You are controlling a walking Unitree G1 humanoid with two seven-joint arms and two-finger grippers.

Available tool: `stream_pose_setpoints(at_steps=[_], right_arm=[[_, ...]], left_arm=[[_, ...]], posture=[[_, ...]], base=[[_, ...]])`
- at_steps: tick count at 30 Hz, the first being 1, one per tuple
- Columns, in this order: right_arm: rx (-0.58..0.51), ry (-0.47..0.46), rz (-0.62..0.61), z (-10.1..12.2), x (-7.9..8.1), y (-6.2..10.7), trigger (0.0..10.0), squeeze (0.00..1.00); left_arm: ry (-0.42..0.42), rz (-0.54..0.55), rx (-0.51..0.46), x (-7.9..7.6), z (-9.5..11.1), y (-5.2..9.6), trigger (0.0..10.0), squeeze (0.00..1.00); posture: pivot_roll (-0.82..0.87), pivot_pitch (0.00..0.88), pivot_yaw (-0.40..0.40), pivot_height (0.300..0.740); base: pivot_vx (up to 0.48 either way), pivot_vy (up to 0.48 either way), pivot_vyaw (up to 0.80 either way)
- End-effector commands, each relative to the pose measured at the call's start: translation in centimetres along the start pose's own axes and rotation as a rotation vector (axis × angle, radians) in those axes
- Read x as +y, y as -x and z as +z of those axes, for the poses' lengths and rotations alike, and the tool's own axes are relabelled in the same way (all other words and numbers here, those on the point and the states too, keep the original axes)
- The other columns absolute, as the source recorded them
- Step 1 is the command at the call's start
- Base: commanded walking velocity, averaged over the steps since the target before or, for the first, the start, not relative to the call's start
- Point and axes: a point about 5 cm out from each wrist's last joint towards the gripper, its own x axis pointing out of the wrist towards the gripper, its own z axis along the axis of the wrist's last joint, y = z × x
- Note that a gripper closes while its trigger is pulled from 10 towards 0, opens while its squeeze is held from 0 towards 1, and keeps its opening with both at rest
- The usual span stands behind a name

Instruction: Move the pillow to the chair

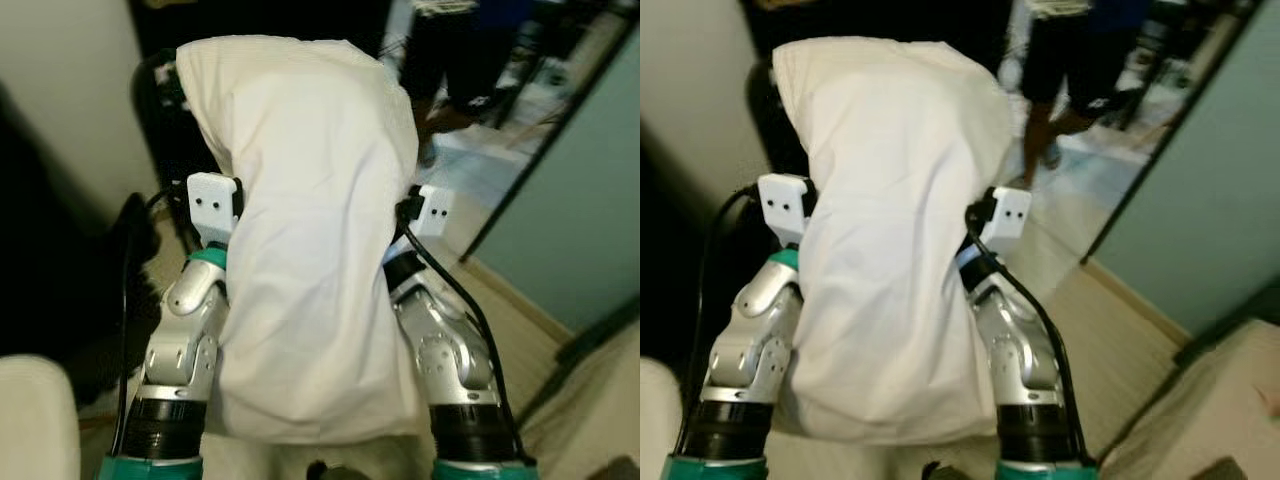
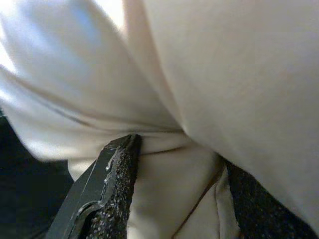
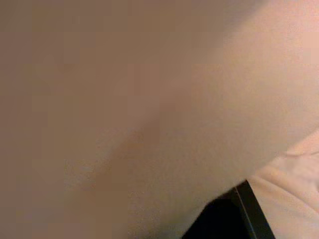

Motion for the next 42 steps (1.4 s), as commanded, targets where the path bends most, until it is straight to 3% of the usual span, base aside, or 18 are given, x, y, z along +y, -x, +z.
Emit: stream_pose_setpoints(at_steps=[1, 42], right_arm=[[0.021, -0.014, 0.168, -0.57, 3.59, -1.06, 10.0, 0.00], [0.022, -0.010, 0.156, -0.61, 3.46, -1.06, 10.0, 0.00]], left_arm=[[0.014, -0.150, 0.011, -3.54, -0.31, -0.82, 10.0, 0.00], [0.026, -0.162, -0.016, -3.52, 0.06, -0.86, 10.0, 0.00]], posture=[[-0.01, 0.000, 0.038, 0.740], [-0.01, 0.005, 0.042, 0.740]], base=[[0.000, 0.000, 0.00], [0.006, 0.000, 0.00]])
